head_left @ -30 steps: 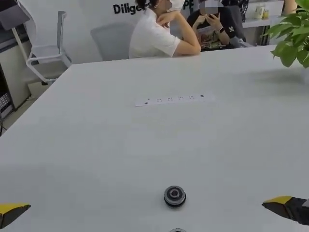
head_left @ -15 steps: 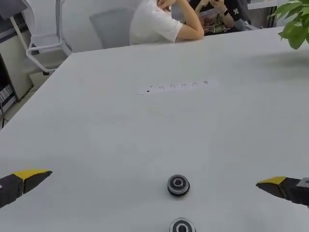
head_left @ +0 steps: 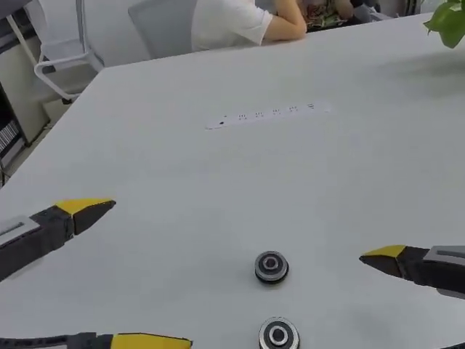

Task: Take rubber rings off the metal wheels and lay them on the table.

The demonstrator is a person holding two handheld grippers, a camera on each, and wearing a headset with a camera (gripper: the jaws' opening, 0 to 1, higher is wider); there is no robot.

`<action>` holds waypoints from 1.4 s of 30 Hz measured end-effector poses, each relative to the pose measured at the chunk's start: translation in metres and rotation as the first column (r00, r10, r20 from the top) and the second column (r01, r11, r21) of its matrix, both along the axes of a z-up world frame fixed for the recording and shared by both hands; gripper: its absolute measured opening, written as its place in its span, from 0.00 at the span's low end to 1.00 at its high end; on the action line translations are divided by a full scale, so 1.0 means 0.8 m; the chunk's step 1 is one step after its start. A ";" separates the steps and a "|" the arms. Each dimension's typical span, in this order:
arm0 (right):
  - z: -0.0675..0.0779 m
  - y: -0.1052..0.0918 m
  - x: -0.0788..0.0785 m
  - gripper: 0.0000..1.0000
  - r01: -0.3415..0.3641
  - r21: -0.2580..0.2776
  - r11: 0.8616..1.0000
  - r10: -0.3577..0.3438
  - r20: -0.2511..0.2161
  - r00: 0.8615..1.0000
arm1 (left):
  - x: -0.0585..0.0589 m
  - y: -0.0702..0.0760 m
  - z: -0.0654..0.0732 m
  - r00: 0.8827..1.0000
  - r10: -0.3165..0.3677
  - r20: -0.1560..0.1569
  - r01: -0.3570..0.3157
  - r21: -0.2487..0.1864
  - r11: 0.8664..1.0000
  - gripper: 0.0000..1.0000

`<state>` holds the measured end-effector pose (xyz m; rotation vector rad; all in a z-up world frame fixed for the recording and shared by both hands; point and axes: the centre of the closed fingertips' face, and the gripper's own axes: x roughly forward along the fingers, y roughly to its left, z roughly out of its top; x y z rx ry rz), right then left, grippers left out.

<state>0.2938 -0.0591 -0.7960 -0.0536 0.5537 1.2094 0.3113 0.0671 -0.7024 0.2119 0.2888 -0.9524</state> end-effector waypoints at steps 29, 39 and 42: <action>-0.019 0.037 0.004 0.64 -0.108 0.028 0.994 0.107 0.027 0.994 | -0.004 -0.085 -0.065 0.962 -0.254 -0.104 0.255 0.000 0.967 0.76; -0.037 0.041 0.005 0.49 -0.147 -0.010 0.989 0.147 0.062 0.987 | -0.004 -0.104 -0.093 0.940 -0.320 -0.121 0.325 0.023 0.945 0.59; -0.040 0.043 0.006 0.46 -0.156 -0.008 0.988 0.156 0.063 0.986 | -0.004 -0.107 -0.103 0.935 -0.331 -0.128 0.336 0.022 0.941 0.54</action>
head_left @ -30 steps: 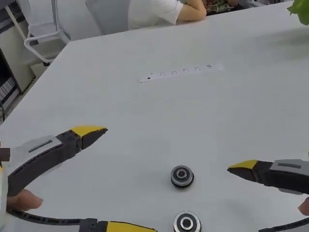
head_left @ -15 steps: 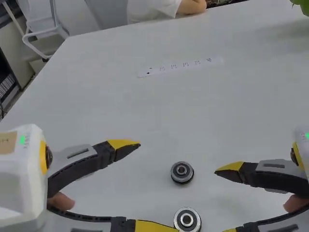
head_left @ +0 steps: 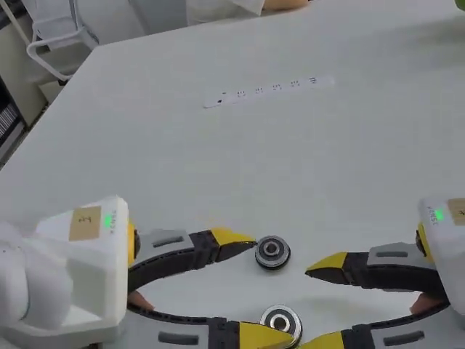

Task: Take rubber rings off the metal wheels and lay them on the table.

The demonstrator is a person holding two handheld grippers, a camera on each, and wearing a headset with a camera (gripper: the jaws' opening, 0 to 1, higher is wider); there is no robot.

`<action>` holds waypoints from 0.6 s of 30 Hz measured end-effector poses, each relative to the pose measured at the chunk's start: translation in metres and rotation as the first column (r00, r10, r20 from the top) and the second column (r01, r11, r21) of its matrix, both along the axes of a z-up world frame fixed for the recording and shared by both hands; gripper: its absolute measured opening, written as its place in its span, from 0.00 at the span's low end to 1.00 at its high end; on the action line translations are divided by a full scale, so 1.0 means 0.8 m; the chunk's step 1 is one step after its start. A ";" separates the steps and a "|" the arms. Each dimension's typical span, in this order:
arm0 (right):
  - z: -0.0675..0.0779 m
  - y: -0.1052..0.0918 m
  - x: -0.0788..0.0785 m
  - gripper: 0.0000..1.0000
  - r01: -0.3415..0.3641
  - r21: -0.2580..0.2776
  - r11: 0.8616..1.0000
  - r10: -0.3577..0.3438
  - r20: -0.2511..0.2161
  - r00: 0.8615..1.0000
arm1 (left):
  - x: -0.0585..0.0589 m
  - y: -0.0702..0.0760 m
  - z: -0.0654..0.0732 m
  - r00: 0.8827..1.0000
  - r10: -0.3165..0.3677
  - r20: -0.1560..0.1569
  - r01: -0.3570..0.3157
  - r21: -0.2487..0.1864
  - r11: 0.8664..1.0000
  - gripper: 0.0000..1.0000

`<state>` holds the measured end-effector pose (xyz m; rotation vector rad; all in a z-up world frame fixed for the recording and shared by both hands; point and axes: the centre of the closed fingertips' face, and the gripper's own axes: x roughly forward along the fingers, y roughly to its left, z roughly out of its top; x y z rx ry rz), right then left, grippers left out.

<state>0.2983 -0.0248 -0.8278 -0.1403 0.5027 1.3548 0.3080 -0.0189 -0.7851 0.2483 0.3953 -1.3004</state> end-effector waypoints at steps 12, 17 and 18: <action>-0.025 0.005 -0.001 0.30 -0.059 -0.049 0.997 0.060 0.030 0.998 | -0.008 -0.006 -0.040 0.999 -0.031 -0.029 0.032 0.054 0.998 0.35; -0.035 0.007 -0.003 0.27 -0.071 -0.082 0.994 0.074 0.037 0.997 | -0.010 -0.004 -0.054 0.999 -0.030 -0.025 0.032 0.095 0.995 0.27; -0.036 0.007 -0.003 0.26 -0.073 -0.084 0.994 0.077 0.035 0.996 | -0.009 -0.002 -0.057 0.999 -0.025 -0.029 0.028 0.101 0.995 0.25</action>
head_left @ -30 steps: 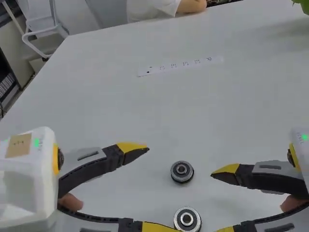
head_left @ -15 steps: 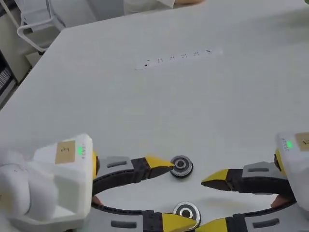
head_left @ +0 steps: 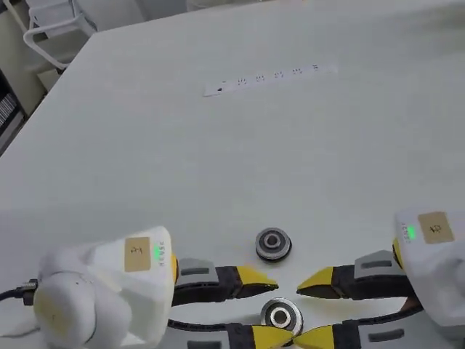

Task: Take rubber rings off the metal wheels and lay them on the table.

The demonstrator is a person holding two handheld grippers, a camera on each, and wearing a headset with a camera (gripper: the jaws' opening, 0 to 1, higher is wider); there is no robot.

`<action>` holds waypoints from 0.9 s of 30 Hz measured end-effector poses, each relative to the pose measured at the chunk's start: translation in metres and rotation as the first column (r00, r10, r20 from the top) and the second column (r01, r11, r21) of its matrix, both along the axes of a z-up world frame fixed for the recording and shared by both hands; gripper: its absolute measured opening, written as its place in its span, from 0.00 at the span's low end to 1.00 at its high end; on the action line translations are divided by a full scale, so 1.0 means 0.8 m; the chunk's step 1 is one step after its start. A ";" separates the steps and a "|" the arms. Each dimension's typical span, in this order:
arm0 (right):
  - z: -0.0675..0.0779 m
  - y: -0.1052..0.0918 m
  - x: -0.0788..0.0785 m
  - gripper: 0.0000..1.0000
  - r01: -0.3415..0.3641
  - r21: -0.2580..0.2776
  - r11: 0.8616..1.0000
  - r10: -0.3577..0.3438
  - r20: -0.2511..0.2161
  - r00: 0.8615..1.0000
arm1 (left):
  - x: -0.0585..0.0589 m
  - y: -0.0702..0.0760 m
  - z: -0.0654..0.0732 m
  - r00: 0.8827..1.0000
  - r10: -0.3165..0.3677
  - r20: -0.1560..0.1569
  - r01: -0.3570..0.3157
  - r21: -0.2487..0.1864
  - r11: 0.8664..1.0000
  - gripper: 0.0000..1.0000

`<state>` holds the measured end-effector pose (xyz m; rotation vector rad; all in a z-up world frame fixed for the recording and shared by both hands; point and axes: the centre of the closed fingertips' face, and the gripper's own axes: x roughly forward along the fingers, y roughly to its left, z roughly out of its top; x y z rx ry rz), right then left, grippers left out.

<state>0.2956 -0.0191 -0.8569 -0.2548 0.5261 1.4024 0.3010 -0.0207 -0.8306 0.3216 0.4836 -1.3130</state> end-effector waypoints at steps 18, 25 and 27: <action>-0.008 0.000 -0.005 0.17 -0.014 -0.016 1.000 0.013 -0.028 1.000 | -0.002 0.002 -0.021 1.000 0.004 -0.008 -0.003 0.043 0.999 0.14; -0.009 0.000 -0.004 0.17 -0.019 -0.021 1.000 0.018 -0.009 1.000 | -0.002 0.003 -0.021 1.000 0.001 0.009 -0.001 0.039 0.999 0.14; -0.008 0.000 -0.004 0.16 -0.023 -0.024 0.999 0.023 0.000 1.000 | -0.001 0.003 -0.021 1.000 0.001 0.009 -0.002 0.037 0.999 0.14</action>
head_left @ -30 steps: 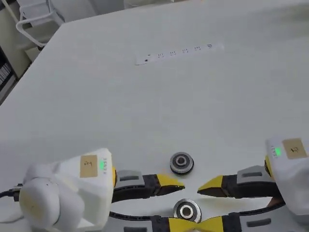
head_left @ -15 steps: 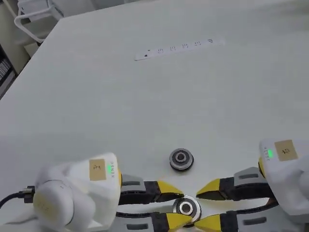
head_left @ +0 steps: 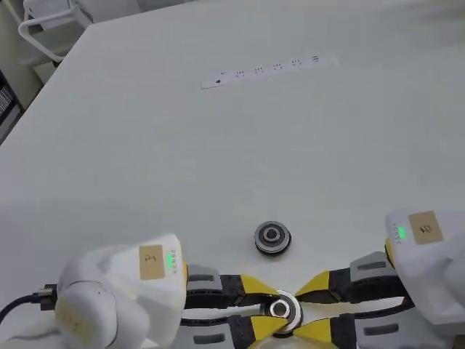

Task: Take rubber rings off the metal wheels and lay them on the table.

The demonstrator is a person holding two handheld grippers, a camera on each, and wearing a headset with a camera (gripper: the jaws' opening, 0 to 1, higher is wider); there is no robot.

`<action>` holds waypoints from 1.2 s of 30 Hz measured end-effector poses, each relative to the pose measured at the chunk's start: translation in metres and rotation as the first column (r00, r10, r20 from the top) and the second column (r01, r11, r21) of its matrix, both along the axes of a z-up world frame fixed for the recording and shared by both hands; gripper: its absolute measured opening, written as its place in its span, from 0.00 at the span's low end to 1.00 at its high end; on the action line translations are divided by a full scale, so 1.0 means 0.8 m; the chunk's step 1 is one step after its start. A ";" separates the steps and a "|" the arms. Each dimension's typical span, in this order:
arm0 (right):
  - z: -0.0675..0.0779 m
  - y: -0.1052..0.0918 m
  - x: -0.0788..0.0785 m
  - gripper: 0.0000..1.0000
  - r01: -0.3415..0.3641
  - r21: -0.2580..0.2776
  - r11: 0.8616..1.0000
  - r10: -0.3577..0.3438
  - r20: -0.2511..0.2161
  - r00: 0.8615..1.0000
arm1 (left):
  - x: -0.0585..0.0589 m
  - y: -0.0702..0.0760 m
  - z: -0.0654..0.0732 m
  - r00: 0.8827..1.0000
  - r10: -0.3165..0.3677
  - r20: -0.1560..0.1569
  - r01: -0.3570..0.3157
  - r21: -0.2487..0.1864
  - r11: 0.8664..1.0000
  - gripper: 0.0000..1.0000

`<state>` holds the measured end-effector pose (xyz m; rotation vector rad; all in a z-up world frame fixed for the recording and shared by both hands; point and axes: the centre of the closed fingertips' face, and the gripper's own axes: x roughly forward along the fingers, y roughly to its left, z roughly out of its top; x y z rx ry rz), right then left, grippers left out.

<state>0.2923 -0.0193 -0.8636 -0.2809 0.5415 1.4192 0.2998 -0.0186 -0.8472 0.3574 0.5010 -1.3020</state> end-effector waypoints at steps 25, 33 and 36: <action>-0.006 -0.010 0.011 0.00 0.063 -0.045 0.997 -0.063 0.017 0.998 | 0.004 -0.002 -0.001 1.000 0.002 0.029 -0.001 -0.008 1.000 0.13; -0.005 -0.011 0.011 0.00 0.086 -0.048 0.995 -0.085 0.024 0.996 | 0.003 -0.003 -0.002 0.999 -0.005 0.047 0.005 0.002 1.000 0.13; -0.005 -0.011 0.013 0.00 0.080 -0.069 0.994 -0.074 0.080 0.994 | 0.004 -0.003 -0.002 0.999 -0.002 0.048 0.001 0.005 1.000 0.13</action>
